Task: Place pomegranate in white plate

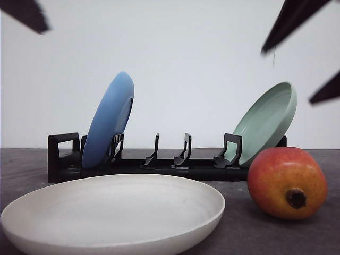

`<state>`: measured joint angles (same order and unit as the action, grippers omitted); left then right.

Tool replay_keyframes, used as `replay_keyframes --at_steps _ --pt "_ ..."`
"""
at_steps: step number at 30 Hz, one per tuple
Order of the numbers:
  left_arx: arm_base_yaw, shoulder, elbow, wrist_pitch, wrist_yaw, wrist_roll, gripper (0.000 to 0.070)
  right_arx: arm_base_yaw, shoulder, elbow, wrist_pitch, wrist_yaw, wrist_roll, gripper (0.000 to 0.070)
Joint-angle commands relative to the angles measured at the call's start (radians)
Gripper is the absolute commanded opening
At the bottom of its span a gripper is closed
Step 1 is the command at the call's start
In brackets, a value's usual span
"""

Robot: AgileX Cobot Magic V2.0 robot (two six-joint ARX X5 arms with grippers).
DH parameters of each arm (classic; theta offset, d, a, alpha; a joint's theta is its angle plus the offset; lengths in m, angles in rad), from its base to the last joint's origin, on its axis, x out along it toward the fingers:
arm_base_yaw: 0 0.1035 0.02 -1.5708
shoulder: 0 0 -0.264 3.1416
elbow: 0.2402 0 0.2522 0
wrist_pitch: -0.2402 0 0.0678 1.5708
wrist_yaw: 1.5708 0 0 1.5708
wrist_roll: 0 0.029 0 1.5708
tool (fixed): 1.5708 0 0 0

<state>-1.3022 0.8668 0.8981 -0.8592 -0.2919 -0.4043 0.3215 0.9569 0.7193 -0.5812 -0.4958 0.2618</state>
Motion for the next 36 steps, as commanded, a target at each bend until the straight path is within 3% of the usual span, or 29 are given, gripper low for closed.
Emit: replay_keyframes --at_steps 1,7,15,17,20,25,30,36 --pt "-0.017 -0.065 -0.026 0.020 -0.019 -0.073 0.0631 0.024 0.051 0.018 0.004 0.057 0.020 0.0673" --pt "-0.019 -0.282 -0.100 0.020 -0.089 -0.134 0.0631 0.094 0.227 0.018 0.015 0.193 0.020 0.0673" --pt "-0.018 -0.449 -0.102 0.003 -0.146 -0.134 0.0631 0.124 0.413 0.018 0.069 0.209 0.018 0.0661" --pt "-0.018 -0.471 -0.102 -0.009 -0.146 -0.135 0.0631 0.124 0.434 0.018 0.076 0.207 0.020 0.0595" --pt "-0.018 -0.491 -0.102 -0.023 -0.146 -0.135 0.0631 0.124 0.440 0.021 0.074 0.192 0.020 0.0414" --pt "-0.018 -0.495 -0.102 -0.023 -0.146 -0.135 0.0631 0.162 0.454 0.121 0.008 0.136 0.017 0.0415" --pt "-0.018 -0.495 -0.102 -0.024 -0.146 -0.131 0.0631 0.287 0.528 0.290 -0.032 0.095 0.015 0.0415" --pt "-0.018 -0.495 -0.102 -0.039 -0.146 -0.132 0.0631 0.431 0.649 0.401 0.033 0.103 0.012 0.0415"
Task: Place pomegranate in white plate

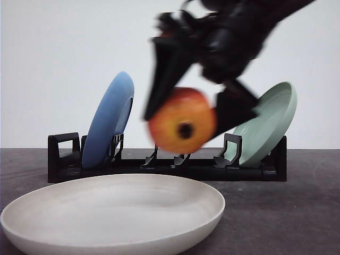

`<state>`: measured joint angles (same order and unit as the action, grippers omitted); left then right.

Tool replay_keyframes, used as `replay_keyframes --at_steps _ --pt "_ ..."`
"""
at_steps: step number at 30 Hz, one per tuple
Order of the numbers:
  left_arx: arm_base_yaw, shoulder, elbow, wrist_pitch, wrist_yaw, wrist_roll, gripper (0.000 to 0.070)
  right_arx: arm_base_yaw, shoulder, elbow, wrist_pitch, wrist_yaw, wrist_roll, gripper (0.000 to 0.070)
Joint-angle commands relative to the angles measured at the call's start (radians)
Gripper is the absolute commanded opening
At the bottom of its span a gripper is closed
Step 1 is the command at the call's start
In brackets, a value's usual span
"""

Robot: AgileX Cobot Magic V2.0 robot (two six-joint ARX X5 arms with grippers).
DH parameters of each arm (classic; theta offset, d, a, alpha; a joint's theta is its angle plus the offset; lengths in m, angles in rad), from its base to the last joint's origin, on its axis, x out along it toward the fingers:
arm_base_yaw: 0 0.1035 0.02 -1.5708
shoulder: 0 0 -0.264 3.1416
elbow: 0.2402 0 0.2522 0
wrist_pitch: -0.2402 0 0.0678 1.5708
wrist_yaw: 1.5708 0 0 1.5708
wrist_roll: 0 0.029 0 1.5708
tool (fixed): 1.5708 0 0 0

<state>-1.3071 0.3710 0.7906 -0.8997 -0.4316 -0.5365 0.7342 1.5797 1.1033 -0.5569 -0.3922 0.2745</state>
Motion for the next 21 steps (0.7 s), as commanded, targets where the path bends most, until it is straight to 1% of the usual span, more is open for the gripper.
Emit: replay_keyframes --at_steps 1,6,13,15,16,17,19,20,21 --pt "-0.013 0.000 0.006 -0.002 -0.006 0.000 0.0631 0.036 0.044 0.020 0.031 -0.001 0.000 0.0415" --pt "-0.013 0.000 0.006 -0.006 -0.006 0.000 0.0631 0.099 0.127 0.021 0.103 0.002 -0.001 0.0416" --pt "-0.013 0.000 0.006 -0.006 -0.007 0.000 0.0631 0.124 0.179 0.021 0.102 0.001 -0.020 0.0418" --pt "-0.013 0.000 0.006 -0.006 -0.007 0.000 0.0631 0.128 0.179 0.021 0.097 0.000 -0.024 0.0435" --pt "-0.013 0.000 0.006 -0.005 -0.008 0.000 0.0631 0.129 0.178 0.021 0.093 0.000 -0.024 0.0464" --pt "-0.013 0.000 0.006 -0.005 -0.010 0.000 0.0631 0.129 0.179 0.021 0.087 0.001 -0.024 0.0510" --pt "-0.013 0.000 0.006 -0.005 -0.011 0.000 0.0631 0.129 0.178 0.021 0.073 0.003 -0.024 0.0629" --pt "-0.013 0.000 0.006 -0.005 -0.011 0.001 0.0631 0.129 0.178 0.021 0.068 0.004 -0.025 0.0677" --pt "-0.013 0.000 0.006 -0.005 -0.011 0.001 0.0631 0.129 0.178 0.021 0.065 0.004 -0.025 0.0700"
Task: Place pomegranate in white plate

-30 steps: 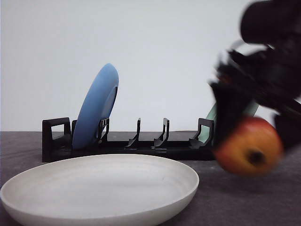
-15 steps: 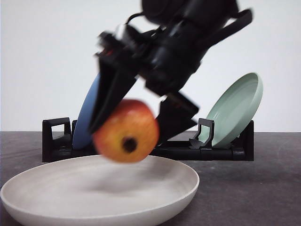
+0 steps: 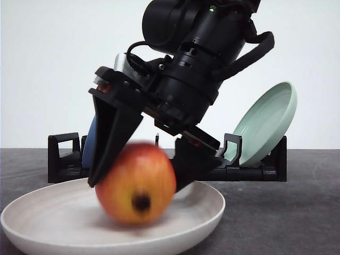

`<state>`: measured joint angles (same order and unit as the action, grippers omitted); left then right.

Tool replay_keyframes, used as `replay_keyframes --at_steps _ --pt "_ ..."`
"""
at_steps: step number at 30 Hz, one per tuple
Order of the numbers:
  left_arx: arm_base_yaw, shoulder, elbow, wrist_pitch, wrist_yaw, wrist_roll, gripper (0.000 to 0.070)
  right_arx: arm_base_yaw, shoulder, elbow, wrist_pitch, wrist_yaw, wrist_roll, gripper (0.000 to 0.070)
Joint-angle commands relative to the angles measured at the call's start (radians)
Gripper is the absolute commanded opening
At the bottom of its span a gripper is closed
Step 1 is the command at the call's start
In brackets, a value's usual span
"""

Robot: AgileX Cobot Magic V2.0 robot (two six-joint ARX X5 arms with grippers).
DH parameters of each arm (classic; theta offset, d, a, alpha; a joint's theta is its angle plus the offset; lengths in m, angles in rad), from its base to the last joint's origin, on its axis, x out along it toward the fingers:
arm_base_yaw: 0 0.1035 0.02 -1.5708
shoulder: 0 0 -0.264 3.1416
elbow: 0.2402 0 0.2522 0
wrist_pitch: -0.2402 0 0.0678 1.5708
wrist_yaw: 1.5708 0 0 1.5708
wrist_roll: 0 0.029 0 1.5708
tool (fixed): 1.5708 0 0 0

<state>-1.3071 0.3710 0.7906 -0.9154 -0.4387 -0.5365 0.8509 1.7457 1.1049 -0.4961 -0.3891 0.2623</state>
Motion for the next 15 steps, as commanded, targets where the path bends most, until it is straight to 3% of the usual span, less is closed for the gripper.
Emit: replay_keyframes --at_steps 1,7,11,15 --pt "-0.013 0.000 0.006 0.010 -0.004 0.001 0.0631 0.012 0.012 0.019 0.004 0.001 -0.013 0.0700" --pt "-0.013 0.000 0.006 0.011 -0.006 0.001 0.0631 -0.005 -0.030 0.023 -0.004 0.001 -0.012 0.0700" --pt "-0.013 0.000 0.006 0.016 -0.016 0.001 0.0631 -0.028 -0.153 0.023 -0.080 0.008 -0.014 0.0700" --pt "-0.013 0.001 0.006 0.017 -0.045 0.002 0.0631 -0.044 -0.350 0.023 -0.235 0.116 -0.026 0.0700"
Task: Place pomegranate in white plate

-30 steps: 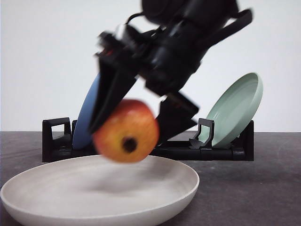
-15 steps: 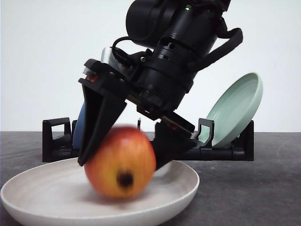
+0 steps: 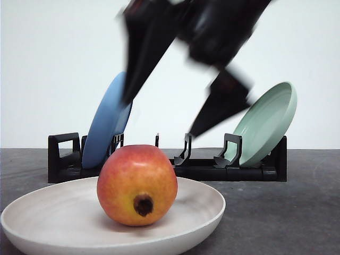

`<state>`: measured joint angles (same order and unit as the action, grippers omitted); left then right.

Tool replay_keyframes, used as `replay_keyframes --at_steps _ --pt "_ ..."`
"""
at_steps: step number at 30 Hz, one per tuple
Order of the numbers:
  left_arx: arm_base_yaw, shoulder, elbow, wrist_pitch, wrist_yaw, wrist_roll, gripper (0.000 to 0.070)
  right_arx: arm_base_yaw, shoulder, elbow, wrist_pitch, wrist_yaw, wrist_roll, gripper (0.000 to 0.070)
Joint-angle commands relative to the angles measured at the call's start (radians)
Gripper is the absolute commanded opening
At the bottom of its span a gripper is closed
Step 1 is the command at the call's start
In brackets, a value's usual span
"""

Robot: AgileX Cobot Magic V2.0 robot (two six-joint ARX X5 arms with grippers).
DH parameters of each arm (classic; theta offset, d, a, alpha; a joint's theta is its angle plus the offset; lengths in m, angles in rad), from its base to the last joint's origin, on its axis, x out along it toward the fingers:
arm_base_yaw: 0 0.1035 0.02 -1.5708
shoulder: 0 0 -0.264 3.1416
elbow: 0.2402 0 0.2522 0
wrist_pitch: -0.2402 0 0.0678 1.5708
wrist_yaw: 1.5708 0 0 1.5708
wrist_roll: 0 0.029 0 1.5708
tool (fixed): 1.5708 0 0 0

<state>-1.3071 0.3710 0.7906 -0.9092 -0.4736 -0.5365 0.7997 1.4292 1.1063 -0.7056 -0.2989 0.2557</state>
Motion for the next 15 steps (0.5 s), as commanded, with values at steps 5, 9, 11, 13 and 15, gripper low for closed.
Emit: replay_keyframes --at_steps 5,9,11,13,15 --pt "-0.013 0.001 0.006 0.014 -0.028 0.001 0.0631 0.002 -0.342 0.021 -0.212 0.203 -0.015 0.0700" --pt "-0.013 0.001 0.006 0.018 -0.048 0.001 0.0631 0.003 -0.579 0.020 -0.344 0.336 0.033 0.0700" --pt "-0.013 0.001 0.006 0.021 -0.077 0.001 0.0632 0.003 -0.689 0.016 -0.388 0.415 0.063 0.0700" --pt "-0.013 0.001 0.006 0.021 -0.105 0.001 0.0631 0.003 -0.788 0.007 -0.403 0.485 0.077 0.0700" --pt "-0.013 0.001 0.006 0.028 -0.126 0.003 0.0631 0.003 -0.878 -0.007 -0.398 0.514 0.078 0.0700"
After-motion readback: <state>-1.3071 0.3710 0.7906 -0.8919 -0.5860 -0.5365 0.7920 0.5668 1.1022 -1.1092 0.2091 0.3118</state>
